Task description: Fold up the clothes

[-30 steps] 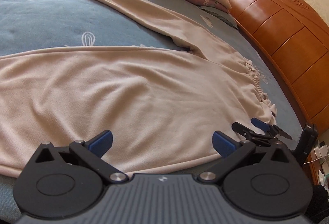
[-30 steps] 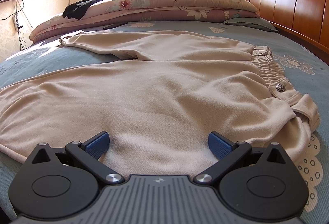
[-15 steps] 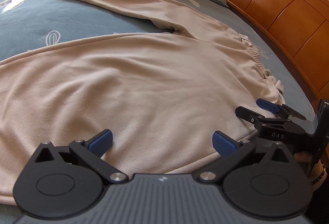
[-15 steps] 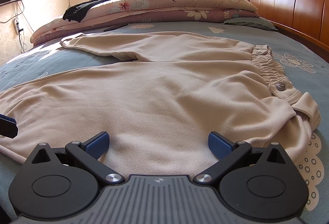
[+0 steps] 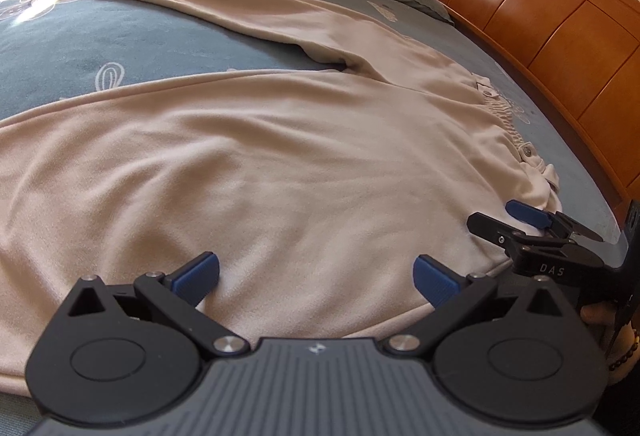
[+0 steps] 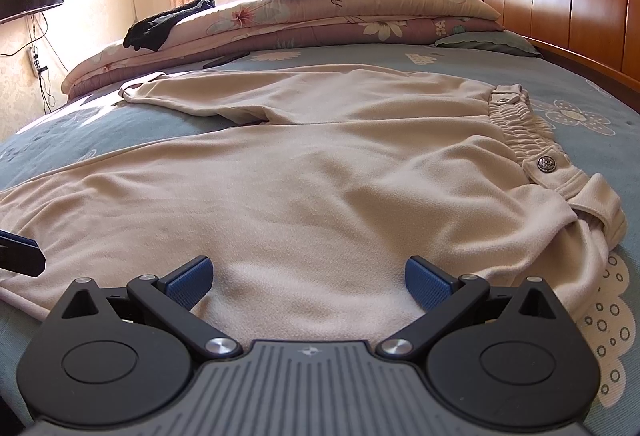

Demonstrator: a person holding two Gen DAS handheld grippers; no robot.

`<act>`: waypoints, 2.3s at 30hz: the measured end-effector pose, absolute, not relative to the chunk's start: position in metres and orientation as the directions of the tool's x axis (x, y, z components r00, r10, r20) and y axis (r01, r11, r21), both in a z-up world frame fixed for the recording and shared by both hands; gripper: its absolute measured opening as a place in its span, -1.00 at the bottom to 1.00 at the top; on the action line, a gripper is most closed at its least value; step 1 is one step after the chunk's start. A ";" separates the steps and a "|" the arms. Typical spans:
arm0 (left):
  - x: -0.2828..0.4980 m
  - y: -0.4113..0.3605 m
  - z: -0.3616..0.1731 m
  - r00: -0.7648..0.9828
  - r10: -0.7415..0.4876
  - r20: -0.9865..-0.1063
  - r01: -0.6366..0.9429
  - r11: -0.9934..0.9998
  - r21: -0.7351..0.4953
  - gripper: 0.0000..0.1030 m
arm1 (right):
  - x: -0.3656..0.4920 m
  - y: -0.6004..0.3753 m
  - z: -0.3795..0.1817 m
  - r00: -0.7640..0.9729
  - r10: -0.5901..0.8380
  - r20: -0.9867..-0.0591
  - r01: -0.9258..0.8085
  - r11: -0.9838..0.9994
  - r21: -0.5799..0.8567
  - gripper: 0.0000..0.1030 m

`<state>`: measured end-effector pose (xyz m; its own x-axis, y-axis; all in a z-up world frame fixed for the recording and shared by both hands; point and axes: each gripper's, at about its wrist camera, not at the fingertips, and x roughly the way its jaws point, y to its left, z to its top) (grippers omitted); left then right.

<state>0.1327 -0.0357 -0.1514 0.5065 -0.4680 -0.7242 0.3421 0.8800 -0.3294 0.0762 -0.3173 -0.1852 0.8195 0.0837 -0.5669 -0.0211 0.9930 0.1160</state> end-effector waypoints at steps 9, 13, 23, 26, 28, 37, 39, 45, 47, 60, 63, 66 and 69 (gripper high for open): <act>0.130 -0.036 -0.151 0.520 -0.471 -0.713 0.365 0.877 -0.314 0.99 | 0.074 -0.322 -0.185 0.824 0.107 -0.557 -0.028 0.989 0.148 1.00; 0.134 -0.036 -0.147 0.501 -0.473 -0.725 0.366 0.875 -0.318 0.99 | 0.072 -0.325 -0.185 0.832 0.121 -0.542 -0.028 0.984 0.177 1.00; 0.184 -0.019 -0.092 0.626 -0.452 -0.635 0.361 0.890 -0.277 0.99 | 0.097 -0.324 -0.125 0.793 0.201 -0.576 -0.161 0.980 0.120 1.00; 0.222 -0.012 -0.070 0.699 -0.409 -0.587 0.312 0.912 -0.265 0.99 | 0.133 -0.326 -0.065 0.833 0.192 -0.518 -0.223 0.975 0.004 1.00; 0.252 -0.008 -0.059 0.744 -0.374 -0.554 0.266 0.926 -0.268 0.99 | 0.164 -0.326 -0.025 0.860 0.193 -0.472 -0.252 0.966 -0.065 1.00; 0.376 -0.001 -0.107 0.763 -0.287 -0.579 0.078 0.931 -0.358 0.99 | 0.365 -0.273 0.037 0.844 0.292 -0.450 -0.391 0.909 -0.143 0.63; 0.392 0.000 -0.133 0.759 -0.258 -0.598 0.052 0.939 -0.340 0.99 | 0.409 -0.252 0.019 0.811 0.308 -0.497 -0.436 0.885 -0.163 0.42; 0.397 0.003 -0.170 0.767 -0.291 -0.573 0.114 0.939 -0.324 0.99 | 0.516 -0.207 -0.043 0.708 0.378 -0.596 -0.558 0.817 -0.145 0.07; 0.392 0.003 -0.172 0.776 -0.299 -0.555 0.128 0.937 -0.325 0.99 | 0.545 -0.194 -0.064 0.676 0.397 -0.621 -0.585 0.802 -0.124 0.05; 0.394 0.002 -0.173 0.780 -0.304 -0.547 0.146 0.939 -0.312 0.99 | 0.613 -0.161 -0.141 0.564 0.408 -0.718 -0.651 0.754 -0.083 0.06; 0.394 0.002 -0.173 0.780 -0.304 -0.547 0.147 0.939 -0.312 0.99 | 0.618 -0.164 -0.150 0.551 0.402 -0.731 -0.649 0.757 -0.072 0.14; 0.394 0.002 -0.173 0.780 -0.304 -0.547 0.147 0.939 -0.312 0.99 | 0.623 -0.174 -0.153 0.524 0.435 -0.732 -0.632 0.775 0.009 0.18; 0.394 0.002 -0.173 0.781 -0.304 -0.546 0.147 0.939 -0.311 0.99 | 0.615 -0.172 -0.151 0.527 0.438 -0.728 -0.644 0.765 -0.006 -0.57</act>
